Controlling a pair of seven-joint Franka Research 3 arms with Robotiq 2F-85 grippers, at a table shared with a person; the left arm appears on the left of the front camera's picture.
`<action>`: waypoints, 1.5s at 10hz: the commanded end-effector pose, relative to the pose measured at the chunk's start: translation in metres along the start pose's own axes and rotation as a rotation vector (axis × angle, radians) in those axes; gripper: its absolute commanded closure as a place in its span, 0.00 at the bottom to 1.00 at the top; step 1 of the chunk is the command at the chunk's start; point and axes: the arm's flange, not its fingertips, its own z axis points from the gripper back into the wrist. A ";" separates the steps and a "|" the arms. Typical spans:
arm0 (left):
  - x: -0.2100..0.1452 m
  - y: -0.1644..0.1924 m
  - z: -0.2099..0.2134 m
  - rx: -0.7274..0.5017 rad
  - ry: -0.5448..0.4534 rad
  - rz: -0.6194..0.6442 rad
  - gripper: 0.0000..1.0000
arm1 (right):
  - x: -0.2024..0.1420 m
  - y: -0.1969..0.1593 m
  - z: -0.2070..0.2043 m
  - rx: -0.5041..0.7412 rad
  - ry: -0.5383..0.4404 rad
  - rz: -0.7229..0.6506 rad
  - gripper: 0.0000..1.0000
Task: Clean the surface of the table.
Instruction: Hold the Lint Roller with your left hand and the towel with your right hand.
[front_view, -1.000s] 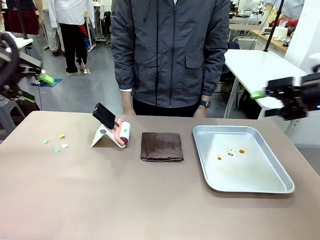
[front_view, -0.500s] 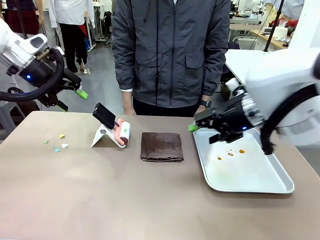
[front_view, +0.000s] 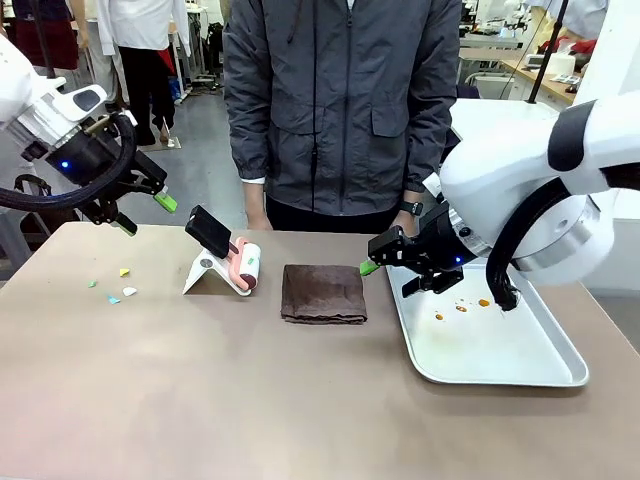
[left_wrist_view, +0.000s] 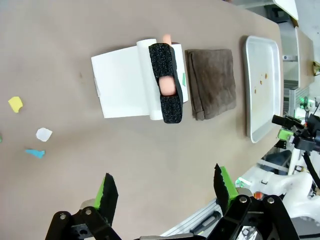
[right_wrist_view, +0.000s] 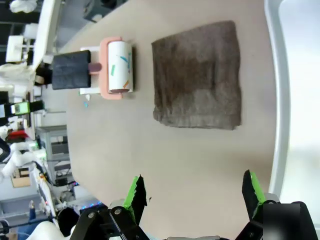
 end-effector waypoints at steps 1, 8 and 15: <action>0.000 -0.003 0.001 -0.007 -0.005 -0.014 0.00 | -0.005 0.003 0.003 0.007 -0.011 0.018 0.00; 0.037 0.012 -0.036 -0.053 -0.037 0.219 0.00 | 0.045 0.034 -0.063 -0.028 0.063 0.076 0.00; 0.068 0.016 -0.079 -0.161 -0.004 0.197 0.00 | 0.091 0.027 -0.138 -0.295 0.098 0.053 0.00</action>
